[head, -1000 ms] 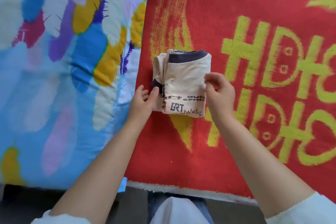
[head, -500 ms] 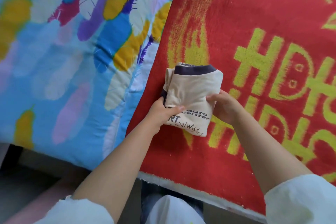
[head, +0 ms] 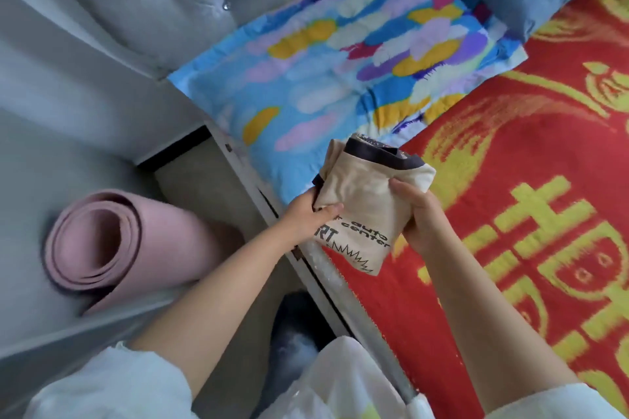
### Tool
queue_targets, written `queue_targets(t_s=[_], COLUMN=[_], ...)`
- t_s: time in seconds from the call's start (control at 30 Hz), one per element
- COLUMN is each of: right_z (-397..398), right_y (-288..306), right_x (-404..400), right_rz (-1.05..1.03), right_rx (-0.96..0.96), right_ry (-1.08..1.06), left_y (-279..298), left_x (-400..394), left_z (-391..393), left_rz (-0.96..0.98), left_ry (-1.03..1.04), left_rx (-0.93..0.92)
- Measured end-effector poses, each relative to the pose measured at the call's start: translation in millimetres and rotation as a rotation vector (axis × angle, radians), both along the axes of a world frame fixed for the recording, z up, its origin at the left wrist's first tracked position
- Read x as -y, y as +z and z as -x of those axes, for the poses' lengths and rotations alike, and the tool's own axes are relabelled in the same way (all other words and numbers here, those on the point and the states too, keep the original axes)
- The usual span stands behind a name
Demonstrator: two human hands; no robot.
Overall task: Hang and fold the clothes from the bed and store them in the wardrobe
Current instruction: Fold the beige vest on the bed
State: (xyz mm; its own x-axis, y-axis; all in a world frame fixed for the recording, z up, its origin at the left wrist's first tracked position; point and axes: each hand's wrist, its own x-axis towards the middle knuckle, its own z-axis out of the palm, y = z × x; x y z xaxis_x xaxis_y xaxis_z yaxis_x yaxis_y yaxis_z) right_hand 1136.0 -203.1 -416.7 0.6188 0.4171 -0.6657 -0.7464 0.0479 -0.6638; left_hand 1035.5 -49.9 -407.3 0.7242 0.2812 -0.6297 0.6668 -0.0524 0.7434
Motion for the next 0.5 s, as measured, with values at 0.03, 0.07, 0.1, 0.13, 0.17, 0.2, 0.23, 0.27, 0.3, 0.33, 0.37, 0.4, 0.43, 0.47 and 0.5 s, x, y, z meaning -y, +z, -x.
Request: queue_targets(t_s=[0.03, 0.07, 0.1, 0.13, 0.17, 0.2, 0.23, 0.27, 0.3, 0.33, 0.37, 0.4, 0.43, 0.47, 0.5], right_z=[9, 19, 32, 44, 56, 69, 86, 109, 132, 153, 183, 207, 237, 265, 299], right_y=[14, 25, 39, 51, 61, 72, 82, 95, 108, 118, 129, 139, 147, 155, 163], right_x=[-15, -29, -47, -64, -80, -95, -112, -129, -144, -155, -169, -177, -185, -190, -194], right_rz=[0.007, 0.01, 0.013, 0.015, 0.01, 0.002, -0.014, -0.034, -0.073, -0.106, -0.135, -0.161, -0.192, -0.226, -0.254], right_rx=[0.017, 0.035, 0.061, 0.08, 0.094, 0.11, 0.132, 0.158, 0.184, 0.199, 0.209, 0.215, 0.226, 0.231, 0.238], right_ry=[0.025, 0.043, 0.084, 0.131, 0.172, 0.218, 0.272, 0.336, 0.392, 0.442, 0.511, 0.564, 0.624, 0.675, 0.739], left_y=[14, 26, 41, 55, 67, 79, 92, 106, 118, 127, 137, 145, 154, 162, 170], left_x=[-8, -14, -25, -34, -43, -51, -59, -66, -72, -75, -78, -78, -78, -76, -73], left_z=[16, 30, 50, 69, 86, 104, 127, 154, 181, 205, 239, 266, 300, 331, 367], left_rz=[-0.012, -0.029, -0.057, -0.083, -0.092, -0.097, -0.111, -0.134, -0.166, -0.195, -0.233, -0.26, -0.284, -0.298, -0.305], left_ry=[0.068, 0.127, 0.2, 0.26, 0.316, 0.377, 0.443, 0.505, 0.562, 0.607, 0.667, 0.713, 0.769, 0.818, 0.869], left_rx=[0.009, 0.016, 0.027, 0.043, 0.051, 0.066, 0.082, 0.098, 0.103, 0.107, 0.108, 0.1, 0.093, 0.093, 0.098])
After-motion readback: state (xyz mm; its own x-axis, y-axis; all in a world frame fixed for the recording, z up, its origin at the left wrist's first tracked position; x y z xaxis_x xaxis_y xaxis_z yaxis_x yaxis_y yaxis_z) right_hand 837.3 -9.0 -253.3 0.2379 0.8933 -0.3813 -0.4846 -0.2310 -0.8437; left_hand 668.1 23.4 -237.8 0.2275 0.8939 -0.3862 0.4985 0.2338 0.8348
